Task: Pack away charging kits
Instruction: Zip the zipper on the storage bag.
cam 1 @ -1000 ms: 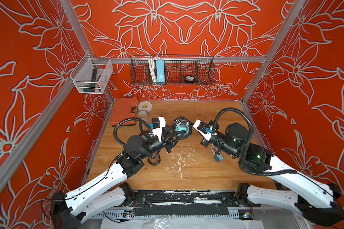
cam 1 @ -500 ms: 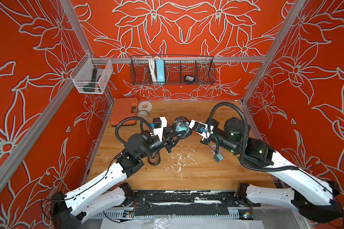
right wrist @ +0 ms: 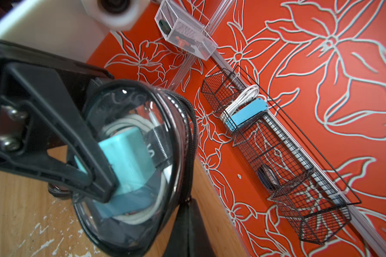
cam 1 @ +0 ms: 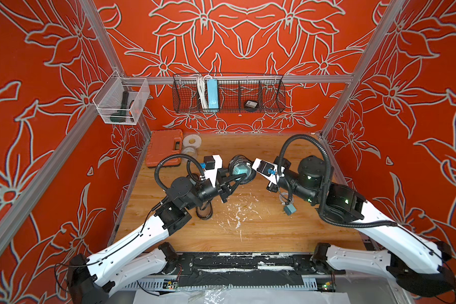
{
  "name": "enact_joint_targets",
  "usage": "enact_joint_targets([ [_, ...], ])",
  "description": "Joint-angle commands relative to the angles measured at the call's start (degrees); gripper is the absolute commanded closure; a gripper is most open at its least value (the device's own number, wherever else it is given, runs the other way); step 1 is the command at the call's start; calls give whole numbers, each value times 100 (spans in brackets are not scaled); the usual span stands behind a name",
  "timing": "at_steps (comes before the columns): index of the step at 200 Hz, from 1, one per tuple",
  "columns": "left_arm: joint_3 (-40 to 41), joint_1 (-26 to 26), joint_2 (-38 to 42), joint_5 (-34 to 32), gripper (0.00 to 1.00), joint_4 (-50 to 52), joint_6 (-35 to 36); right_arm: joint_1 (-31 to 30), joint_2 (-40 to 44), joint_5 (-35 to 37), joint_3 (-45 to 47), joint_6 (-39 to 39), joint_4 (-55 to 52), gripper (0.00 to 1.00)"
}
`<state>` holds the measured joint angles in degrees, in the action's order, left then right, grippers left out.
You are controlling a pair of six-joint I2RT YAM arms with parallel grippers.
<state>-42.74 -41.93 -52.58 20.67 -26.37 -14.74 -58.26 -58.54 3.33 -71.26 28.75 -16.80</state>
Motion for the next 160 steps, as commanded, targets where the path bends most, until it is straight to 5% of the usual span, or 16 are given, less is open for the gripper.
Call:
enact_joint_targets([
  [1, 99, 54, -174, 324, 100, 648, -156, -54, 212, -547, 321, -628, 1534, 100],
  [33, -148, 54, -258, 449, 59, 256, -318, -63, 272, -651, 935, -1318, 2178, 100],
  [63, -252, 53, -360, 595, 37, -334, -435, -69, 262, -374, 1132, -1820, 2539, 100],
  [160, 877, 54, -156, -195, 19, -3291, -734, -71, 425, 414, 1273, -3504, 2930, 100],
])
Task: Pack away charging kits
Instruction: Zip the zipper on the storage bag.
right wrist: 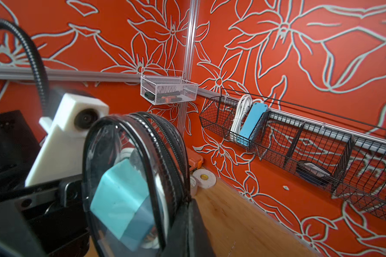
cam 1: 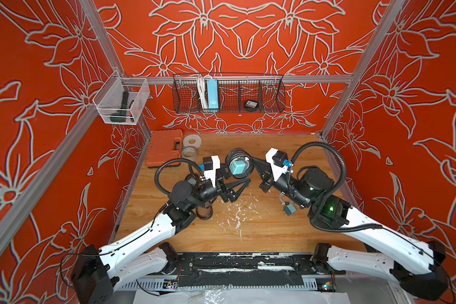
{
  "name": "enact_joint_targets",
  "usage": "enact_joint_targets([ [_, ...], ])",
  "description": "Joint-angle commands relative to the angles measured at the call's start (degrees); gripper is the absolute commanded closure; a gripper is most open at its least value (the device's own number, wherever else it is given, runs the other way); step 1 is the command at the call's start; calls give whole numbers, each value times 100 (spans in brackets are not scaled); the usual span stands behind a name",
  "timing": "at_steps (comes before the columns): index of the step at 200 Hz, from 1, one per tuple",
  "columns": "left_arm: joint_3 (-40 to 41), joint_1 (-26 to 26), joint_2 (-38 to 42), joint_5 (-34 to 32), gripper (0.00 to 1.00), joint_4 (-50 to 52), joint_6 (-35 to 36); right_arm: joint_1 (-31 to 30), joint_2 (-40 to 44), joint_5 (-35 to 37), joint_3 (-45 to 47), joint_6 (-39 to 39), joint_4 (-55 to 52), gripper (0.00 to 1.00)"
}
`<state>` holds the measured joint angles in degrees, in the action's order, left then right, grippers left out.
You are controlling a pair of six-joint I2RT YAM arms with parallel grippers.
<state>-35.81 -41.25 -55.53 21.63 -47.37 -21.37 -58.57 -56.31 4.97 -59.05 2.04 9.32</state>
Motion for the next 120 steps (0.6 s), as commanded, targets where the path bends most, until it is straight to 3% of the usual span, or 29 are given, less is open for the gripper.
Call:
enact_joint_targets([
  [1, 191, -14, 139, -295, 19, -1224, -75, -41, 205, 259, 56, -862, 317, 100],
  [49, 477, -15, -63, -624, 21, -2642, -383, -47, 244, 356, 279, -1924, 628, 100],
  [120, 241, -23, -918, -755, 28, -3519, -662, -146, -93, 297, 212, -2407, 1082, 100],
])
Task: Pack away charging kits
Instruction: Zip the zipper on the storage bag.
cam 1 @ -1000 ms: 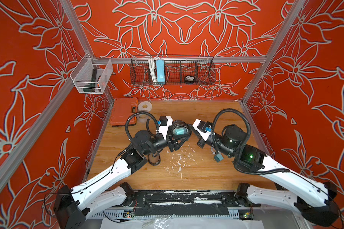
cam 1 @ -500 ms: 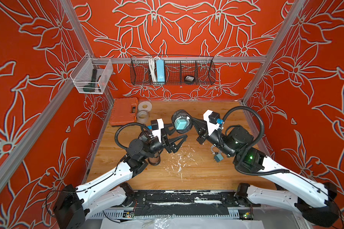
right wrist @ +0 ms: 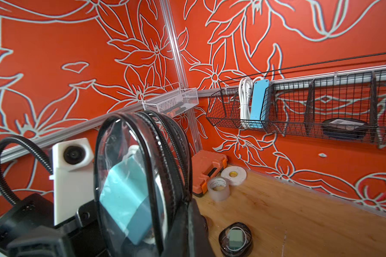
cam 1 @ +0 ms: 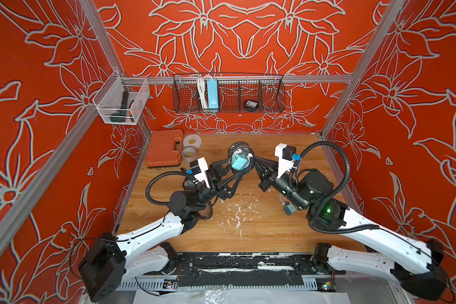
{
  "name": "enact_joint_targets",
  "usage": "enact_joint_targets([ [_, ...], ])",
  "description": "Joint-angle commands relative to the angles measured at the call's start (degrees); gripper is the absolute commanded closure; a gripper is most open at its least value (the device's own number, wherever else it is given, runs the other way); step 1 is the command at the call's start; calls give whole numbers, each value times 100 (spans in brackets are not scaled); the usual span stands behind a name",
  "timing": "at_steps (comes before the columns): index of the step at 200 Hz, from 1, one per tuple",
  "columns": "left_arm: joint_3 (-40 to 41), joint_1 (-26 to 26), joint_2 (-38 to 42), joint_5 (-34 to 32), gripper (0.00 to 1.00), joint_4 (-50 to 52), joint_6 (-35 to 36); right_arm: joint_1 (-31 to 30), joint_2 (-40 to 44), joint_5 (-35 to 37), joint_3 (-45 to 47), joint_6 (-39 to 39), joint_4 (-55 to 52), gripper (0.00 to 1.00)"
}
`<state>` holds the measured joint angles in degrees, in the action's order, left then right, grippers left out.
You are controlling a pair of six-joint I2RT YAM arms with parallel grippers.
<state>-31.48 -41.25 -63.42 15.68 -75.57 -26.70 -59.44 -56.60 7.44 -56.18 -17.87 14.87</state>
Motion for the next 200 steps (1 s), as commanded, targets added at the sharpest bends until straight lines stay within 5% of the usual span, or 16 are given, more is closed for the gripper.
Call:
enact_joint_targets([
  [1, -187, -23, -141, -166, 28, -715, -136, -63, -72, 53, -76, -422, 531, 100],
  [26, -169, -23, -249, -406, 30, -1056, -208, -146, -167, 150, -103, -506, 610, 100],
  [47, -327, -23, -270, -340, 41, -940, -232, -164, -201, 221, -90, -538, 631, 100],
  [70, -585, -23, -303, -215, 67, -583, -285, -173, -234, 156, -116, -525, 623, 100],
  [88, -764, -23, -279, -154, 100, -150, -302, -177, -260, 56, -156, -423, 536, 100],
  [200, -696, -19, 993, 686, 100, 2045, -23, -130, 170, 909, -957, 2211, -1093, 100],
])
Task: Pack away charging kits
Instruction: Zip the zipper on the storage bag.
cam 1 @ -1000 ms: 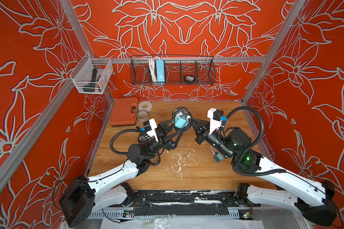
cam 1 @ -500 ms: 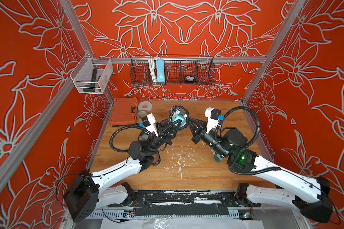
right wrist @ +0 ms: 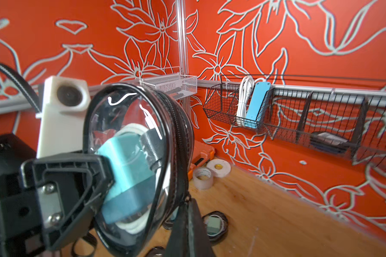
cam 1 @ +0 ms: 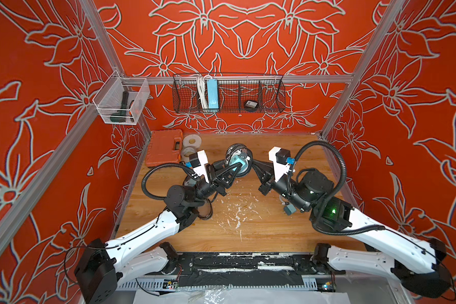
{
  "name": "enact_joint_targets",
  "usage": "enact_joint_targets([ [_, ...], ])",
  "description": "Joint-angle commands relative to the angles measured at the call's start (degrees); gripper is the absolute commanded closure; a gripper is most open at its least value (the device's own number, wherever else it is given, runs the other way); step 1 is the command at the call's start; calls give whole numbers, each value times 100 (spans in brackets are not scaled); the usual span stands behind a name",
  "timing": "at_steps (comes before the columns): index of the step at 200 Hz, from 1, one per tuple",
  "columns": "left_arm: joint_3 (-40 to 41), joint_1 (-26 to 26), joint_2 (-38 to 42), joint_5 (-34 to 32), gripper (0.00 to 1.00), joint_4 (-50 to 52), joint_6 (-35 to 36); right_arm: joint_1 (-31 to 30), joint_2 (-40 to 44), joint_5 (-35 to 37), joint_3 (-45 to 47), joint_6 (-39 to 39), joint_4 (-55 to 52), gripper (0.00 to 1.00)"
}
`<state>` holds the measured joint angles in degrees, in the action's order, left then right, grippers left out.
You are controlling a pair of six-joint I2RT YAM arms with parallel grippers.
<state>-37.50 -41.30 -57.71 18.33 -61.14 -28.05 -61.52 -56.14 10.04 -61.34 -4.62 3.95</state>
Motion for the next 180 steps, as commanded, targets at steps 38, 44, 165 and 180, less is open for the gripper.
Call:
enact_joint_targets([
  [38, -153, -10, 702, 645, 100, 1501, 264, 96, 89, 437, -770, 1628, -188, 100],
  [44, -145, -10, 732, 652, 100, 1586, 284, 96, 57, 454, -834, 1733, -232, 100],
  [165, -351, 34, 714, 623, 100, 2194, 423, 97, 149, -720, -721, 1930, -432, 100],
  [180, -393, 34, 703, 568, 83, 1933, 339, 96, 333, -726, -277, 1384, 90, 100],
])
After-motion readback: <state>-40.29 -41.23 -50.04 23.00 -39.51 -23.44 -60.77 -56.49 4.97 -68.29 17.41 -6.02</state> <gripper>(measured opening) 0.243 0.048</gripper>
